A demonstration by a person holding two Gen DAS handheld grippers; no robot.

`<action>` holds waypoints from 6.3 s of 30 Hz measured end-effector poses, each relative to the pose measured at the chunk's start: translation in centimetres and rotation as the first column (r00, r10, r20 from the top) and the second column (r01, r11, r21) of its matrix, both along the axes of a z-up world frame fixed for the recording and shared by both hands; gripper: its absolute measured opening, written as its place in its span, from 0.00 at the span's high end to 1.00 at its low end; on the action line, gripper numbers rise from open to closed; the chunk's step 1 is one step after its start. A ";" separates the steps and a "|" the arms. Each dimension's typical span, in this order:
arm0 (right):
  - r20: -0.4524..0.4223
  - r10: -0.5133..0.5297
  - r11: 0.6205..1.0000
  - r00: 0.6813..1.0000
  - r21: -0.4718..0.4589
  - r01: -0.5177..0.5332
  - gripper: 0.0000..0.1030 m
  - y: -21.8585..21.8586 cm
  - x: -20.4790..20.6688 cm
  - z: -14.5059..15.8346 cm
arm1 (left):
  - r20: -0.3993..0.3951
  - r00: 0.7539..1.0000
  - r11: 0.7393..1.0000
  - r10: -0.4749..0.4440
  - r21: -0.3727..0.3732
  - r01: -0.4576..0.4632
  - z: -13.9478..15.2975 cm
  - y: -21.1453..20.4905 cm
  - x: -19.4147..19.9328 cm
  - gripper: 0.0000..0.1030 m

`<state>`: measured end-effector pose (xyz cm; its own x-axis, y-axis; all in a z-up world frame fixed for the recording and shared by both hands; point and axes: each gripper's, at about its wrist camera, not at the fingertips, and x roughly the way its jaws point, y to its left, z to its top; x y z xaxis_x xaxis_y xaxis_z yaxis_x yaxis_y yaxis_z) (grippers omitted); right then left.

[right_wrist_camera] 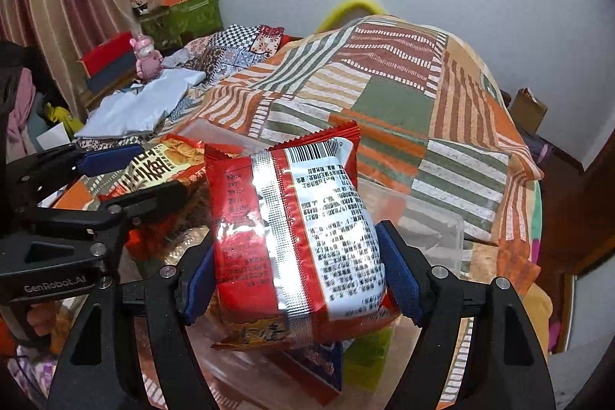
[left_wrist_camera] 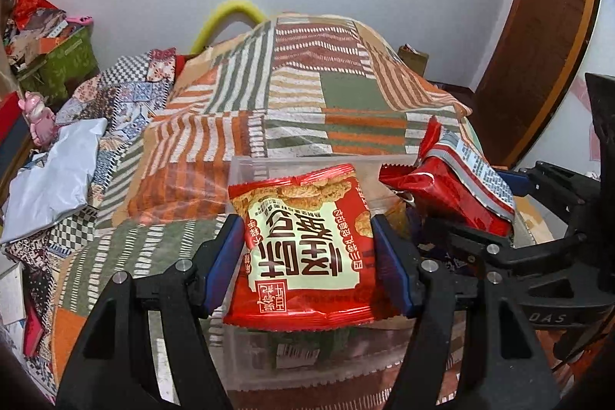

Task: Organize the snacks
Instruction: 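Drop both red bags into the clear box from both tools, then grasp orange noodle-snack bag with left tool while right tool grasps yellow chip bag, then carry both bags over the box and release them inside, then grasp nut-cracker bag with left tool while right tool grasps purple coconut roll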

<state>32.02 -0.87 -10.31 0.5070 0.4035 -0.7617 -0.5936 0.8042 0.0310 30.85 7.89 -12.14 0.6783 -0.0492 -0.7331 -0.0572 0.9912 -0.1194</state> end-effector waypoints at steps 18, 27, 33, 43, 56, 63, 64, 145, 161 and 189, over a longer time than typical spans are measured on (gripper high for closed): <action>0.064 0.036 0.998 0.997 0.041 -0.039 0.24 -1.4 -4.8 3.7 | 0.068 0.997 1.000 -0.023 0.011 0.022 4.4 -0.6 -5.1 0.35; 0.082 0.044 0.994 0.996 0.094 -0.052 0.19 -3.8 -11.0 4.1 | 0.068 0.997 0.999 -0.040 0.019 0.039 5.2 -0.8 -12.0 0.31; 0.063 0.036 0.995 0.997 0.087 -0.042 0.19 -4.8 -14.7 2.3 | 0.029 0.998 0.999 -0.047 -0.009 0.047 3.4 -1.2 -15.7 0.31; -0.060 0.071 0.994 0.996 0.093 -0.065 0.19 -4.7 -18.0 -2.7 | -0.032 0.996 0.996 -0.084 -0.039 0.083 0.6 -2.2 -20.9 0.31; -0.120 0.092 0.996 0.989 0.011 -0.091 0.35 -3.1 -18.3 -6.6 | -0.089 0.987 0.990 -0.133 -0.056 0.128 -2.3 -4.8 -22.7 0.31; -0.104 0.062 0.997 0.993 0.043 -0.058 0.39 -4.2 -18.9 -6.3 | -0.132 0.979 0.986 -0.159 -0.066 0.151 -3.8 -5.9 -22.4 0.31; -0.105 0.054 0.997 0.993 0.051 -0.049 0.39 -4.7 -19.0 -6.2 | -0.139 0.978 0.987 -0.156 -0.054 0.149 -4.2 -6.2 -22.4 0.31; -0.037 -0.261 0.945 0.965 0.192 0.263 0.39 -7.9 -1.7 -0.6 | -0.013 0.998 0.994 -0.068 0.088 0.069 0.9 -4.8 1.4 0.38; 0.099 -0.184 0.967 0.978 0.198 0.162 0.29 -7.6 -10.1 3.8 | 0.077 0.995 0.995 -0.067 0.085 0.061 5.8 -3.5 -9.4 0.30; -0.094 0.149 0.966 0.984 0.226 -0.125 0.28 2.6 -23.6 -3.7 | -0.048 0.994 0.995 0.102 -0.012 -0.103 -1.6 4.3 -29.7 0.24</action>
<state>8.38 1.75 -14.04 0.3543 0.6260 -0.6947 -0.6806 0.6821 0.2675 1.16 12.19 -13.71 0.6452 0.0077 -0.7640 -0.1641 0.9780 -0.1287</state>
